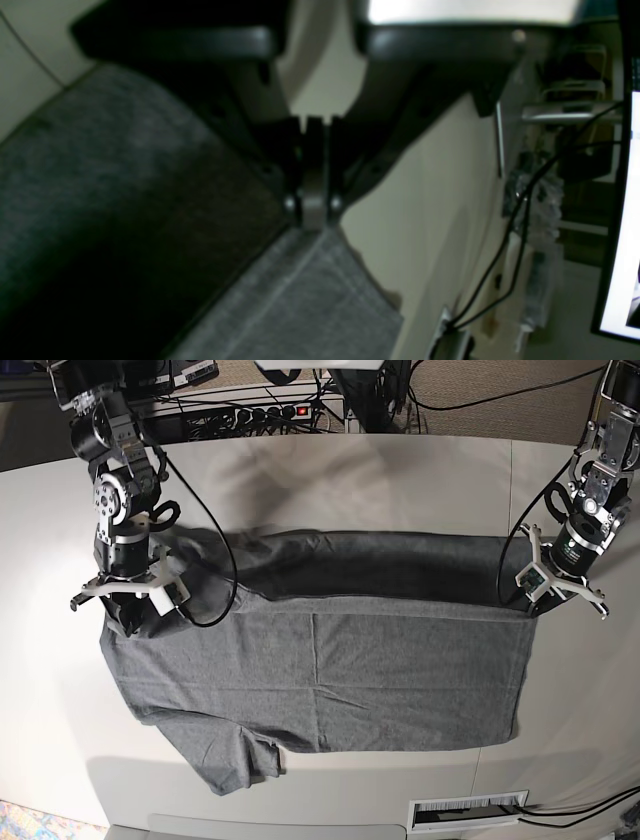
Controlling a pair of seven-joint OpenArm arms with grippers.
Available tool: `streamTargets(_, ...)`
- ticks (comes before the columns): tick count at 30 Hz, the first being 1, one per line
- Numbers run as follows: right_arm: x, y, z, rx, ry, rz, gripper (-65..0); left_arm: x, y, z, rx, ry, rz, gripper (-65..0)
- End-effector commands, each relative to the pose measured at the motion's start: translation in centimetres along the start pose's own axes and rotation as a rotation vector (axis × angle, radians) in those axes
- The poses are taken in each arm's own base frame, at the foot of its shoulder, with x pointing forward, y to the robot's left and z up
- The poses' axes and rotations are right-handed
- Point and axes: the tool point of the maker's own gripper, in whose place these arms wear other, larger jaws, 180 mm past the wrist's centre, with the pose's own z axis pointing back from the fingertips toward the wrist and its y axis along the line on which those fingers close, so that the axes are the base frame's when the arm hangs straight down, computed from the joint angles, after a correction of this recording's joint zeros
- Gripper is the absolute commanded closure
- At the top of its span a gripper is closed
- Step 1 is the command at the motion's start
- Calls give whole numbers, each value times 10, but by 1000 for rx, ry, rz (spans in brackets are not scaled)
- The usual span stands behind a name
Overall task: Fold the T-shirt properly
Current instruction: 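Lift the shirt edge with both grippers and fold it over the shirt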
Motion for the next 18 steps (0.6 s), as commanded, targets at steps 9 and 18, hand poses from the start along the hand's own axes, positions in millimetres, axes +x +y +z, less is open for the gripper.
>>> streamTargets(9, 3, -33, -39, -62, 7, -73, 0, -6, 37, -10, 75, -17, 6, 0)
streamTargets(18, -7, -11, -44, -18, 54, -84, 0, 5, 15, -23, -2, -61, 69, 0)
